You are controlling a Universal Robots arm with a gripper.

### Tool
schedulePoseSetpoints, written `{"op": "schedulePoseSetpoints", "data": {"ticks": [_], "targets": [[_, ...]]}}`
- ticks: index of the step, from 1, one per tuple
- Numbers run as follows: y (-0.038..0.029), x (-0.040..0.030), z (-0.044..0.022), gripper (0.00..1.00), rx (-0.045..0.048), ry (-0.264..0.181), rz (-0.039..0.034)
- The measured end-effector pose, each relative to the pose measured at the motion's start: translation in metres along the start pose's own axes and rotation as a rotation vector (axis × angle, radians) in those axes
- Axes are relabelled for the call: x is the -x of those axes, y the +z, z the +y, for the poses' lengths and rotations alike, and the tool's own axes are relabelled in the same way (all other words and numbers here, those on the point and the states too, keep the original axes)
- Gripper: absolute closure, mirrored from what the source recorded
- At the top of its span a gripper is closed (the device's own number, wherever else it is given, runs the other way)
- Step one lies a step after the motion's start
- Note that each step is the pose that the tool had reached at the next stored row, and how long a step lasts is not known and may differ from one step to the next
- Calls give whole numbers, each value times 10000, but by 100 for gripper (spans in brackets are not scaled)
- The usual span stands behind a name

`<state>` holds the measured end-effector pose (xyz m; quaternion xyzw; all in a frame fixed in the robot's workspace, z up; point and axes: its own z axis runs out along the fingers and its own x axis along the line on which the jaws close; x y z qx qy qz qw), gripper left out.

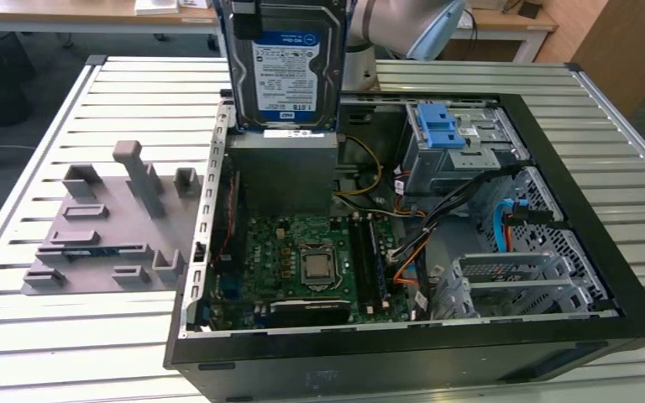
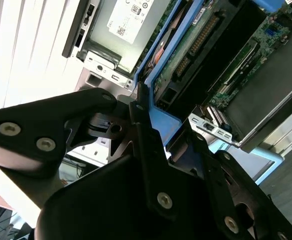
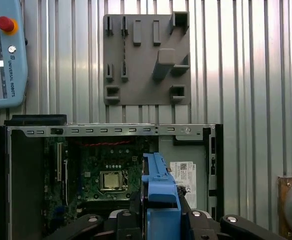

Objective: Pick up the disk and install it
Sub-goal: 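Pick up the disk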

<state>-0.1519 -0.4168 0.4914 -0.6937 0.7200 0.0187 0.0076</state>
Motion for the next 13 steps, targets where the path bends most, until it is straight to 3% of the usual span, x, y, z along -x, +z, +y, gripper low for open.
{"op": "schedulePoseSetpoints", "data": {"ticks": [13], "targets": [[-3, 8, -213, 64, -5, 136, -2]]}}
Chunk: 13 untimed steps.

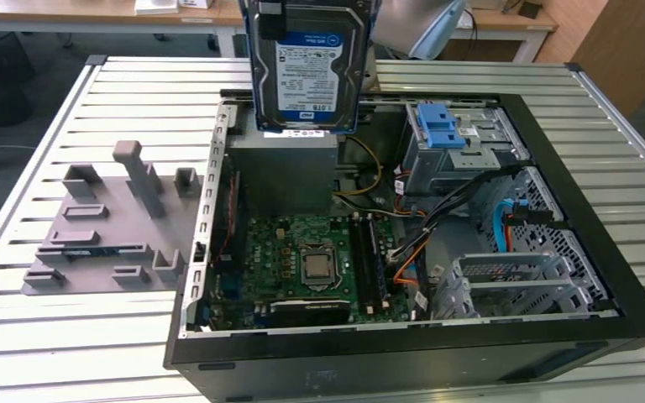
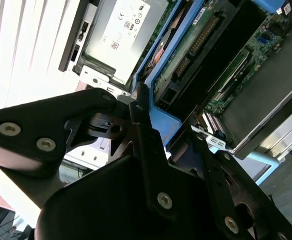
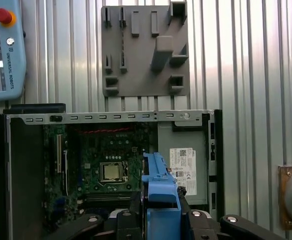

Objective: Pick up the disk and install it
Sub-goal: 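Pick up the disk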

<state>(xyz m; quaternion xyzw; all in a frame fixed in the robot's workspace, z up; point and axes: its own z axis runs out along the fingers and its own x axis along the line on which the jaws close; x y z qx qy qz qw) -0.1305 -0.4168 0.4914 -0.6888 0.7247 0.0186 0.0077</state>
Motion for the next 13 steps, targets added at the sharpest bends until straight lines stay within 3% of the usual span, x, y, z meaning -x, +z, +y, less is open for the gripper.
{"op": "schedulePoseSetpoints", "data": {"ticks": [13], "targets": [[-3, 10, -199, 64, -7, 168, -3]]}}
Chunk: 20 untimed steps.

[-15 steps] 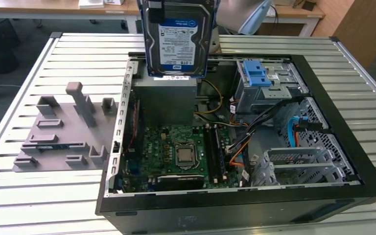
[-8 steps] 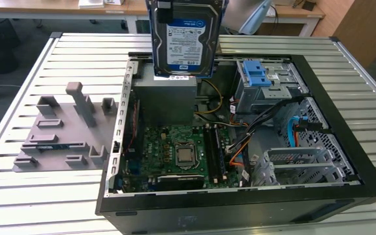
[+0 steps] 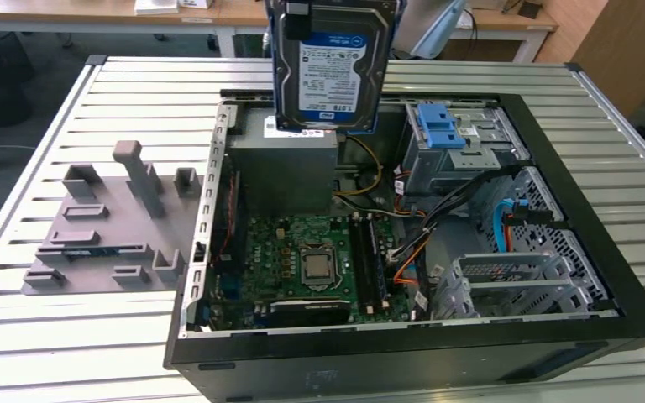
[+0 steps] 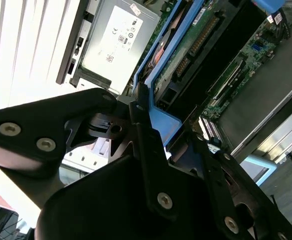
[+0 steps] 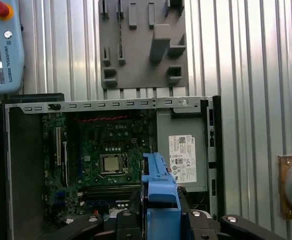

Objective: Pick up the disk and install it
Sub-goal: 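Pick up the disk, then insert the disk into the insertion slot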

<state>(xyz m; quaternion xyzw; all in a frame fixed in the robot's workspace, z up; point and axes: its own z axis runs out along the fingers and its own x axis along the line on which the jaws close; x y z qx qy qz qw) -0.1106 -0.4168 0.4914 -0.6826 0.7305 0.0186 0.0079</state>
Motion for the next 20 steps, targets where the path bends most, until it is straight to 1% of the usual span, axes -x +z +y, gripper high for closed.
{"op": "schedulePoseSetpoints", "data": {"ticks": [13, 20], "targets": [[-3, 14, -203, 64, -6, 178, -2], [-3, 15, -219, 64, -6, 178, -2]]}}
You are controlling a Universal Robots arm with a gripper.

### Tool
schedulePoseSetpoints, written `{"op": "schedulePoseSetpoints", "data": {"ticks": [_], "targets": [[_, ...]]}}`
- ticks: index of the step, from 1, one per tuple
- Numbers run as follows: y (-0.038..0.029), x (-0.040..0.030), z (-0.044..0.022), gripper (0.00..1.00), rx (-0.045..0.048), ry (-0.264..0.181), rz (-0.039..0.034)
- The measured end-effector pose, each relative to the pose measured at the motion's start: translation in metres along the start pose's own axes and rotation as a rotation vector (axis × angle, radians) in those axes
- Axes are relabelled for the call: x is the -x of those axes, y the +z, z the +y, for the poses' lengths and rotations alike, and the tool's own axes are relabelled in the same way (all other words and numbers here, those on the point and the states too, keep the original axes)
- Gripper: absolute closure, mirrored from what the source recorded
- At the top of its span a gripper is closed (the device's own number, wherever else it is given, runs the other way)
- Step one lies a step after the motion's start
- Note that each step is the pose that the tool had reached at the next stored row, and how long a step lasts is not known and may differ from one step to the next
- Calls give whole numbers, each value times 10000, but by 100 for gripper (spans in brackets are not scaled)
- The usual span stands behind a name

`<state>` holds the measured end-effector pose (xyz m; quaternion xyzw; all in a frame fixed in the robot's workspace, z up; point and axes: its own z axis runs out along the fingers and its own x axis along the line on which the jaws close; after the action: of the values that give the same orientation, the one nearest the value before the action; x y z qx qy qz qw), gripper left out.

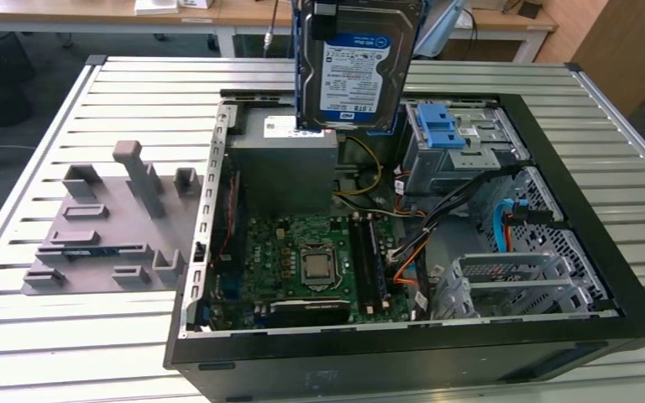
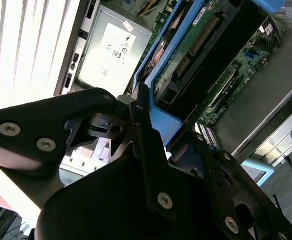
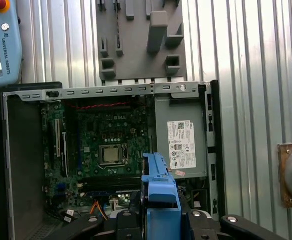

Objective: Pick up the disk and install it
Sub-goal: 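Insert the disk into the insertion slot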

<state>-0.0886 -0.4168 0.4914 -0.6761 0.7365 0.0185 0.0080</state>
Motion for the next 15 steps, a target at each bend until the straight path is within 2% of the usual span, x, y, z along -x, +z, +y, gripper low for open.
{"op": "schedulePoseSetpoints", "data": {"ticks": [9, 13, 15], "targets": [[1, -1, -1, 64, 0, -10, 1], [11, -6, -1, 64, 18, -483, 9], [13, -40, -5, 64, 20, -543, 10]]}}
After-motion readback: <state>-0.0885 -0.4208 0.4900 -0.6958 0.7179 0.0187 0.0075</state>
